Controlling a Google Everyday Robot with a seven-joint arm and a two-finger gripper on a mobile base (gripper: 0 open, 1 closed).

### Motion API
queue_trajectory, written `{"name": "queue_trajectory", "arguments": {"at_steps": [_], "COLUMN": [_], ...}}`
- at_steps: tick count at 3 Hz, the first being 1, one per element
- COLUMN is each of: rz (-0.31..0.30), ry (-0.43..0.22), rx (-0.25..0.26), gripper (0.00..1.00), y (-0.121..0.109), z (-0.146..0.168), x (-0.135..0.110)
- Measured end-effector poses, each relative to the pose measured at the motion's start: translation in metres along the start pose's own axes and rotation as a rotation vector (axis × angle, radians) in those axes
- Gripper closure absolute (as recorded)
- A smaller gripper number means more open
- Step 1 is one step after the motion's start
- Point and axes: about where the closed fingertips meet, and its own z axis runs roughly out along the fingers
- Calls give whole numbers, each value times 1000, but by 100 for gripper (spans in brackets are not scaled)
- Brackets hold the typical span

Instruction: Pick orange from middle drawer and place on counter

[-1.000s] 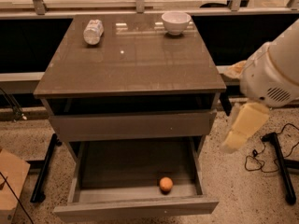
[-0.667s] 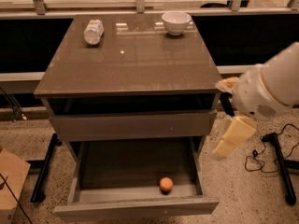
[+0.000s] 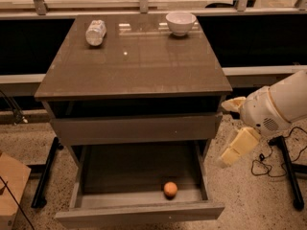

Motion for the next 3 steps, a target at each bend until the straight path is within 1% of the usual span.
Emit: {"name": "queue_trajectory", "arguments": {"at_steps": [1,2,3], "rz": [11,49,102], "ry": [49,23,-18], "rx": [-7,-39,-82], "gripper": [0,0,0], "y": [-1,-9,-13], "z": [38,95,141], "x": [6,28,62]}}
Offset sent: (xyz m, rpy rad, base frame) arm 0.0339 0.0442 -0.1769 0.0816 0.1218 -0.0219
